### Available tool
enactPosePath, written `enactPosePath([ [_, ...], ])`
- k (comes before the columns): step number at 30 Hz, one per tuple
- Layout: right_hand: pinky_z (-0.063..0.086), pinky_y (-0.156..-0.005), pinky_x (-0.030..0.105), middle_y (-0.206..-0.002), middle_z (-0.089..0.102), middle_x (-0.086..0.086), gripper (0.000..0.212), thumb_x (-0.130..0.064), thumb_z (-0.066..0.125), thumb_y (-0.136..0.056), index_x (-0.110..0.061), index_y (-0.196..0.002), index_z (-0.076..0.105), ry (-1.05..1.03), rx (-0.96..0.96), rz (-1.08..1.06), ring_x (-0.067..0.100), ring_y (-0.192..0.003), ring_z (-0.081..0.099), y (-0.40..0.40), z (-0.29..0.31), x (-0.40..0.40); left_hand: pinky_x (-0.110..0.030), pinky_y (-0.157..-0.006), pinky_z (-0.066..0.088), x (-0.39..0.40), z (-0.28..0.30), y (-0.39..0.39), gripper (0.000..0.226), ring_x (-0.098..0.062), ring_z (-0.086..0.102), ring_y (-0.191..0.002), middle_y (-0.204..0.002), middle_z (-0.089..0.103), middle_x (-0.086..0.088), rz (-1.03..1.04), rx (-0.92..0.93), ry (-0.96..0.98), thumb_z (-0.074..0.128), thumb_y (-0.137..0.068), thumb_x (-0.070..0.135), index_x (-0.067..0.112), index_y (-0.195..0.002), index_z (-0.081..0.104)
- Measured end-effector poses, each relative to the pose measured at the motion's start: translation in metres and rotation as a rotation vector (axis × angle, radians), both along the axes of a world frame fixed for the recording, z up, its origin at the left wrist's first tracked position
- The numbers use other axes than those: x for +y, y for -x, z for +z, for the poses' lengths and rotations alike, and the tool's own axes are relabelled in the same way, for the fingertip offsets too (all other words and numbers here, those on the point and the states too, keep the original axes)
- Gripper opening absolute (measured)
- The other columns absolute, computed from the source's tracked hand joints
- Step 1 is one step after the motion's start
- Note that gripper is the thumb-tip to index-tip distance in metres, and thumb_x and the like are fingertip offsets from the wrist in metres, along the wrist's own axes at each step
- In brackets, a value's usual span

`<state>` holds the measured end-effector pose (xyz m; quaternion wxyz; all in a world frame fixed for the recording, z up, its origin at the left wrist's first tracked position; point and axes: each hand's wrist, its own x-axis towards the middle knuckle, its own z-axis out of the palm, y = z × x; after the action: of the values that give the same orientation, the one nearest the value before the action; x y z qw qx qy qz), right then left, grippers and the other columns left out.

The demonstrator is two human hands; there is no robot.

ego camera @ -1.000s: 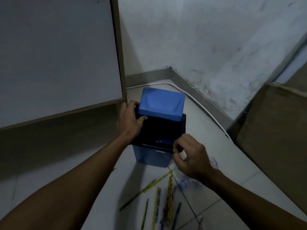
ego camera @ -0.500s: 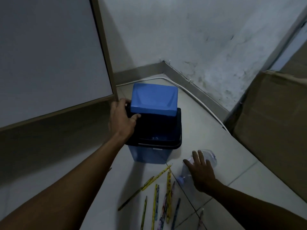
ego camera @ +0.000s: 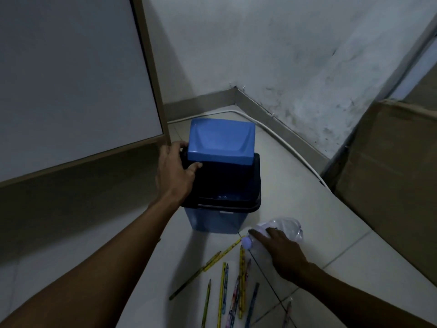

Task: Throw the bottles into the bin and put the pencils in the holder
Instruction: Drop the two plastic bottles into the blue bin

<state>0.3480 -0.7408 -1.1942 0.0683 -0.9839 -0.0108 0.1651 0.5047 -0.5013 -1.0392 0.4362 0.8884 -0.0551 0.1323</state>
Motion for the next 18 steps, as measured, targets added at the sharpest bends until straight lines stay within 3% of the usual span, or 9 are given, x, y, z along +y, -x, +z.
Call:
enactPosePath([
  [2, 0.049, -0.094, 0.043, -0.144, 0.045, 0.01, 0.085, 0.004, 0.044, -0.089, -0.047, -0.148, 0.01, -0.133, -0.057, 0.012, 0.03, -0.128, 0.046, 0.001, 0.017, 0.0, -0.036, -0.089, 0.049, 0.001, 0.0, -0.001, 0.05, -0.022, 0.054, -0.114, -0.124, 0.049, -0.008, 0.002, 0.001, -0.013, 0.076, -0.077, 0.021, 0.016, -0.122, 0.053],
  [5, 0.047, -0.101, 0.043, -0.138, 0.056, 0.003, 0.077, -0.005, 0.042, -0.09, -0.06, -0.14, 0.02, -0.448, -0.102, 0.05, 0.023, -0.124, 0.054, 0.005, 0.055, 0.001, -0.042, -0.091, 0.051, 0.001, 0.003, -0.001, 0.051, -0.023, 0.055, -0.113, -0.124, 0.05, -0.008, 0.014, 0.019, -0.027, 0.077, -0.077, 0.022, 0.017, -0.122, 0.054],
  [9, 0.043, -0.107, 0.025, -0.144, 0.05, -0.017, 0.059, -0.006, 0.051, -0.096, -0.041, -0.141, 0.039, -0.797, 0.016, 0.094, -0.002, -0.13, 0.048, 0.01, 0.132, 0.015, -0.045, -0.089, 0.052, 0.002, 0.007, 0.002, 0.049, -0.023, 0.055, -0.11, -0.121, 0.051, -0.008, 0.013, 0.022, -0.047, 0.078, -0.076, 0.022, 0.016, -0.119, 0.055],
  [14, 0.052, -0.098, 0.036, -0.141, 0.057, -0.001, 0.061, 0.003, 0.054, -0.093, -0.024, -0.146, 0.039, -1.201, 0.046, 0.086, 0.017, -0.129, 0.055, 0.017, 0.205, 0.02, -0.035, -0.083, 0.046, 0.007, 0.011, -0.004, 0.046, -0.021, 0.052, -0.103, -0.115, 0.053, -0.01, -0.047, 0.032, -0.071, 0.08, -0.072, 0.017, 0.012, -0.112, 0.057],
  [18, 0.054, -0.094, 0.041, -0.13, 0.066, 0.001, 0.057, -0.02, 0.072, -0.083, -0.045, -0.131, 0.055, -1.51, -0.146, 0.026, 0.023, -0.119, 0.063, 0.013, 0.236, 0.024, -0.043, -0.087, 0.052, 0.008, 0.014, -0.007, 0.046, -0.026, 0.057, -0.104, -0.114, 0.056, -0.01, -0.045, 0.043, -0.117, 0.083, -0.069, 0.019, 0.015, -0.107, 0.057],
])
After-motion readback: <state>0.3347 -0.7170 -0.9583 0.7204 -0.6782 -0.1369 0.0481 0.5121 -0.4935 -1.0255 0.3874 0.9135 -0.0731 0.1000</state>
